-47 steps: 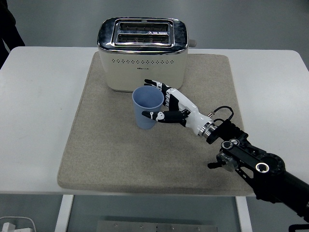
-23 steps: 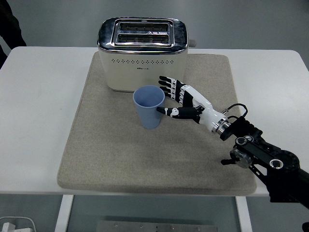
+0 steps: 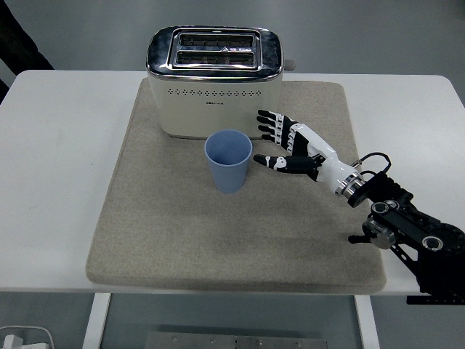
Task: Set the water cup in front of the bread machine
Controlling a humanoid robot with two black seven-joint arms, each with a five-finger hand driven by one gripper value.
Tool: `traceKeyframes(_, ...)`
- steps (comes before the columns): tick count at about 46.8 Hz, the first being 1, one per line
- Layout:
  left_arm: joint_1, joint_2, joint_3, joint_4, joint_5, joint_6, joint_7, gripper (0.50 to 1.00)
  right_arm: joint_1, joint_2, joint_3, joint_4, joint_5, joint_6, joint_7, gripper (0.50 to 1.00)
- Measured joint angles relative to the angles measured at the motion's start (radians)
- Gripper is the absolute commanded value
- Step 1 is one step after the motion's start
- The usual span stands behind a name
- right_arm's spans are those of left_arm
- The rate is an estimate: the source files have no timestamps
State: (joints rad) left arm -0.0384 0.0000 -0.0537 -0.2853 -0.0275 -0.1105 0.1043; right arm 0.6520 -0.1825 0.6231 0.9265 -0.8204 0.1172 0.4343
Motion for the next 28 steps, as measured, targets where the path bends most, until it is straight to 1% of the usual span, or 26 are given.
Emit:
traceKeyframes(5,0.0,0.0,0.0,0.0,0.0,0.0,0.0,1.0,0.005,-0.009,0.026,-0.01,0.033,0.002,-0.007,0.926)
traceKeyframes(14,0.0,0.0,0.0,0.0,0.0,0.0,0.0,1.0,0.047,-0.05,0.033,-0.043,0.17,0.004,-0.023,0.926)
traceKeyframes(19,0.0,0.0,0.0,0.0,0.0,0.0,0.0,1.0,0.071,-0.073,0.033,-0.058,0.244,0.004,-0.09,0.926)
traceKeyframes(20,0.0,0.0,0.0,0.0,0.0,0.0,0.0,1.0,0.078,-0.079,0.033,-0.059,0.269,0.004,-0.113,0.926)
traceKeyframes(24,-0.001,0.0,0.0,0.0,0.0,0.0,0.0,1.0,0.088,-0.094,0.033,-0.06,0.351,0.004,-0.174,0.926)
traceKeyframes(28,-0.001,0.0,0.0,0.0,0.0,0.0,0.0,1.0,0.099,-0.104,0.033,-0.06,0.425,0.012,-0.219,0.926)
